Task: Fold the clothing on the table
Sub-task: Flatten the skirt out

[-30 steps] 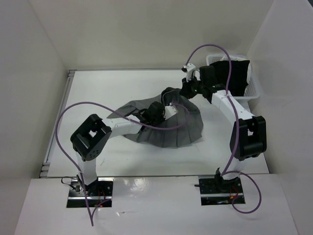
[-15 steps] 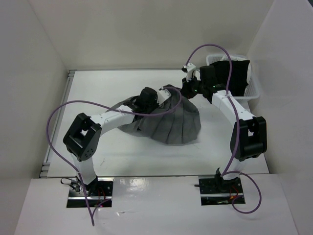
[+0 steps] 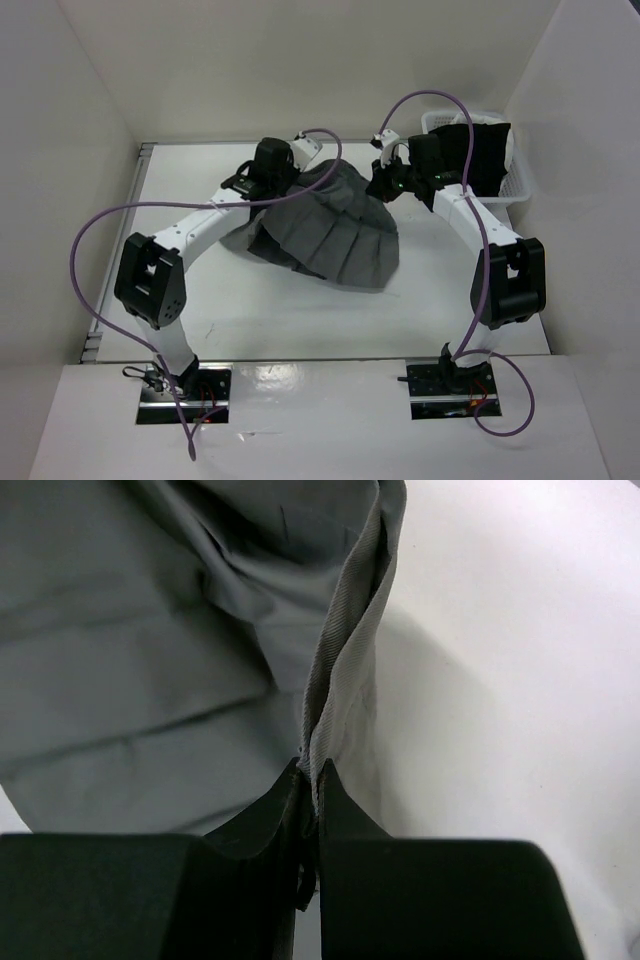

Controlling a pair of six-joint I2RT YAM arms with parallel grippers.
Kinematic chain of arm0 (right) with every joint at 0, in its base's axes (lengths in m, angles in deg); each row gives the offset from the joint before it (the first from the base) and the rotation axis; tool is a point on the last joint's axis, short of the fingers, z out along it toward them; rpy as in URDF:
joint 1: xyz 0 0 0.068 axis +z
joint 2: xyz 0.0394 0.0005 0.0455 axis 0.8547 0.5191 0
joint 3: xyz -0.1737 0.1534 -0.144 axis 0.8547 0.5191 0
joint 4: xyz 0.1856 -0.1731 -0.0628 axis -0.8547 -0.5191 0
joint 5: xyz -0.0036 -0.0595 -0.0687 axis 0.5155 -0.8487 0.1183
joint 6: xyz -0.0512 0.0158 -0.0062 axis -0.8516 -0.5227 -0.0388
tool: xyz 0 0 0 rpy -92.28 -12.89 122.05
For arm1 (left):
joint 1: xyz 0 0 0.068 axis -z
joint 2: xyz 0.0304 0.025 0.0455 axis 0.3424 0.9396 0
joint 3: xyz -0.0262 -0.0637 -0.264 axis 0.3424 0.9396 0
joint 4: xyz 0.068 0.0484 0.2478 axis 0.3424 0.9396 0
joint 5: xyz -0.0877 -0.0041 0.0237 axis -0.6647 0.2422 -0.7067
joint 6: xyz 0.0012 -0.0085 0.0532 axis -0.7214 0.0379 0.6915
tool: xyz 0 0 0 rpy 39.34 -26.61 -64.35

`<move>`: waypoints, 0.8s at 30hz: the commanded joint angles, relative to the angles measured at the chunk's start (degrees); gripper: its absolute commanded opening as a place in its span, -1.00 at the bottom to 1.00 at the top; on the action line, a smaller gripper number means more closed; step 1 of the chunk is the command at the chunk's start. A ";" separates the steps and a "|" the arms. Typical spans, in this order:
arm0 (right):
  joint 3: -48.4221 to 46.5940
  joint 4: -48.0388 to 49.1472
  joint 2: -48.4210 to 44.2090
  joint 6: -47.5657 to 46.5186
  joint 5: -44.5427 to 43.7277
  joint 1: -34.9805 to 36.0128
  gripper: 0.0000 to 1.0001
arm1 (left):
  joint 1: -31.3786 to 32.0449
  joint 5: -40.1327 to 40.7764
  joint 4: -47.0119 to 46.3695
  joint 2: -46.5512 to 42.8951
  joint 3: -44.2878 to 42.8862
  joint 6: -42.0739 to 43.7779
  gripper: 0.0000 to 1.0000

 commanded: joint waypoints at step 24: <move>-0.46 -0.47 -1.55 -1.07 0.69 0.14 -0.94 | -12.17 4.48 3.50 -9.58 -14.21 1.03 -0.13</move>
